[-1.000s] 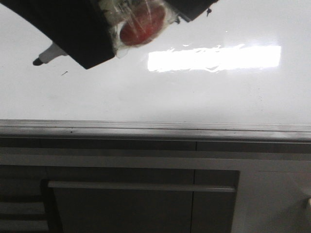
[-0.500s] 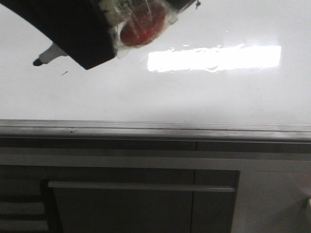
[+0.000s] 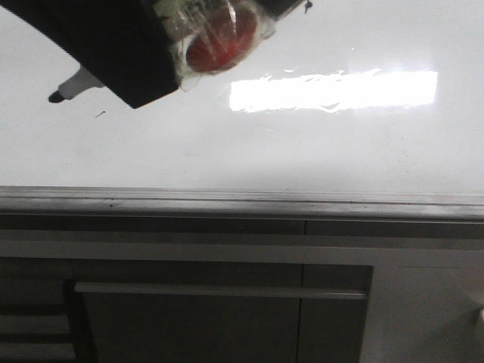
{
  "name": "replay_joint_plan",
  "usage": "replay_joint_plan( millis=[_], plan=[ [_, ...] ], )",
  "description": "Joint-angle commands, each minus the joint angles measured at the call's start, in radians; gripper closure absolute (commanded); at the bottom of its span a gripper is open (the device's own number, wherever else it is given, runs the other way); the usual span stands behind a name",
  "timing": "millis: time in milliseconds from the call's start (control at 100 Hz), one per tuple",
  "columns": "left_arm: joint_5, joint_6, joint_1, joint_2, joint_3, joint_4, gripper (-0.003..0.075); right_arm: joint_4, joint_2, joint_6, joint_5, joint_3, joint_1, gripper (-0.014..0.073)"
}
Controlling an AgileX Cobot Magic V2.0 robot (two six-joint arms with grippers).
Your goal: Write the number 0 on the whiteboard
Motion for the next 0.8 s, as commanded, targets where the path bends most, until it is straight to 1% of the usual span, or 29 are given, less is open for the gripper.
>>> replay_joint_plan(
  millis=[0,60,130,140,150,200,320,390,440,540,660,710,790],
  plan=[
    [-0.039,0.009,-0.007,-0.019,-0.036,-0.011,0.0733,0.041,-0.021,-0.013,-0.019,-0.033,-0.001,0.0576],
    [-0.041,0.009,-0.007,-0.019,-0.036,-0.011,0.0705,0.041,-0.021,-0.013,-0.019,-0.033,-0.001,0.0576],
    [-0.046,0.009,-0.007,-0.019,-0.036,-0.011,0.0644,0.041,-0.021,-0.013,-0.019,-0.033,-0.001,0.0576],
    [-0.045,0.009,-0.007,-0.019,-0.036,-0.011,0.0622,0.041,-0.021,-0.013,-0.019,-0.033,-0.001,0.0576],
    [-0.045,0.009,-0.007,-0.019,-0.036,-0.011,0.0622,0.041,-0.021,-0.013,-0.019,-0.033,-0.001,0.0576],
    [-0.049,0.009,-0.007,-0.019,-0.036,-0.011,0.0568,0.04,-0.021,-0.013,-0.019,-0.033,-0.001,0.0576],
    [-0.054,0.009,-0.007,-0.022,-0.036,-0.011,0.042,0.03,-0.021,-0.013,-0.022,-0.033,-0.001,0.0576],
    [-0.054,0.009,-0.007,-0.022,-0.036,-0.011,0.036,0.028,-0.021,-0.013,-0.022,-0.033,-0.004,0.0576],
    [-0.054,0.009,-0.007,-0.022,-0.038,-0.011,0.0338,0.028,-0.024,-0.013,-0.024,-0.033,-0.004,0.0576],
    [-0.054,0.009,-0.007,-0.022,-0.047,-0.008,0.0337,0.022,-0.038,-0.013,-0.038,-0.034,-0.004,0.0576],
    [-0.057,0.009,-0.005,-0.042,-0.08,-0.004,0.0337,-0.03,-0.058,0.01,-0.054,-0.034,-0.007,0.0576],
    [-0.059,0.007,-0.001,-0.06,-0.098,-0.008,0.0337,-0.056,-0.065,0.031,-0.06,-0.034,-0.023,0.0576],
    [-0.065,0.005,-0.001,-0.089,-0.115,-0.008,0.0337,-0.056,-0.076,0.038,-0.062,-0.034,-0.071,0.0576]
  ],
)
